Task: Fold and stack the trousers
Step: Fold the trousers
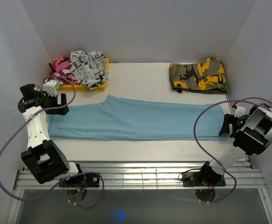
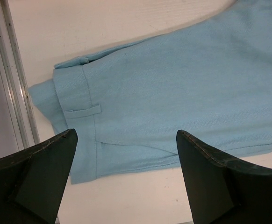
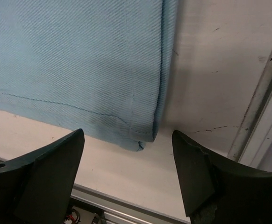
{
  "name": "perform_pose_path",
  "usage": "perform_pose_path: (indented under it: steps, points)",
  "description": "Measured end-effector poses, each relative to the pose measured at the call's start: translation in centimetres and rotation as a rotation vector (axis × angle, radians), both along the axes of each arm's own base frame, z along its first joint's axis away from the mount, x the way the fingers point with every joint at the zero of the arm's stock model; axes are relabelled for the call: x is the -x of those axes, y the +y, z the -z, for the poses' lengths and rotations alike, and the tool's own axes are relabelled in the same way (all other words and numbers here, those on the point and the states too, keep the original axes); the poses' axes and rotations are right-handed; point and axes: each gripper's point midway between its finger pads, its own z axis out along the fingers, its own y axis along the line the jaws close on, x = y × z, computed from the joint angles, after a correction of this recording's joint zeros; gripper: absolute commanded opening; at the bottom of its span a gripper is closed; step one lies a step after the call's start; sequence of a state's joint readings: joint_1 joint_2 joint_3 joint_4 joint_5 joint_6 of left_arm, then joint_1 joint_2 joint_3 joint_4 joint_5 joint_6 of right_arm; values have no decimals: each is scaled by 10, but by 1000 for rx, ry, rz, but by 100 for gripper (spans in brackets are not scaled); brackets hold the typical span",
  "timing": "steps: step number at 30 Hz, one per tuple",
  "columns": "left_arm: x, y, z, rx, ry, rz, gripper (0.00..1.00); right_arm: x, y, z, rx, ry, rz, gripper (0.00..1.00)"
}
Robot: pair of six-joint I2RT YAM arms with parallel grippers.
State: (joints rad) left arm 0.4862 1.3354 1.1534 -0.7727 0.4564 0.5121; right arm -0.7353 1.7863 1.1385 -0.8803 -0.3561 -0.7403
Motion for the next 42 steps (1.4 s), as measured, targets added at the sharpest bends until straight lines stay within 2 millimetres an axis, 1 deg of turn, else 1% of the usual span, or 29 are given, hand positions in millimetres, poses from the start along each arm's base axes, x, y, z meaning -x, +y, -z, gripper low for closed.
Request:
perform_pose_path:
  steps: [4,6,7,12,15,18,19,20,23,27,29,31,33,36,39,42]
  points:
    - [-3,-2,-6,3,-9,0,98,-5,-5,3,9,-6,14,70]
    - [-3,-3,-7,5,-10,0,98,-9,-5,3,-9,-7,28,69]
    - [-3,-3,-8,7,-10,-2,98,-12,-4,3,-26,-12,34,67]
    - [-4,-4,-7,10,-8,-4,98,-23,10,2,-143,-34,63,63]
    - [-4,-4,-7,12,-7,-8,98,-27,18,2,-202,-39,87,57]
    - [-4,-4,-7,13,-6,-12,98,-29,27,4,-260,-34,102,36]
    - [-4,-3,-6,13,-4,-14,98,-30,31,6,-277,-31,106,19]
    - [-5,-3,-5,14,-1,-16,98,-29,33,8,-287,-29,103,9]
    - [-5,-1,-1,15,13,-25,98,-28,36,10,-297,-20,109,8]
    - [-7,3,0,2,9,-35,98,-28,30,3,-247,-39,86,8]
    - [-7,5,2,-6,11,-44,98,-28,28,-9,-215,-70,67,8]
    - [-6,6,6,-7,18,-50,98,-30,25,-28,-180,-110,53,8]
    - [-5,5,9,-5,25,-53,98,-34,18,-47,-138,-155,37,8]
    - [-3,4,13,1,33,-55,98,-39,4,-74,-69,-215,18,8]
    - [-1,3,17,6,41,-54,98,-42,-11,-92,-27,-245,4,8]
    - [2,1,28,21,66,-51,98,-44,-13,-106,-25,-270,-16,8]
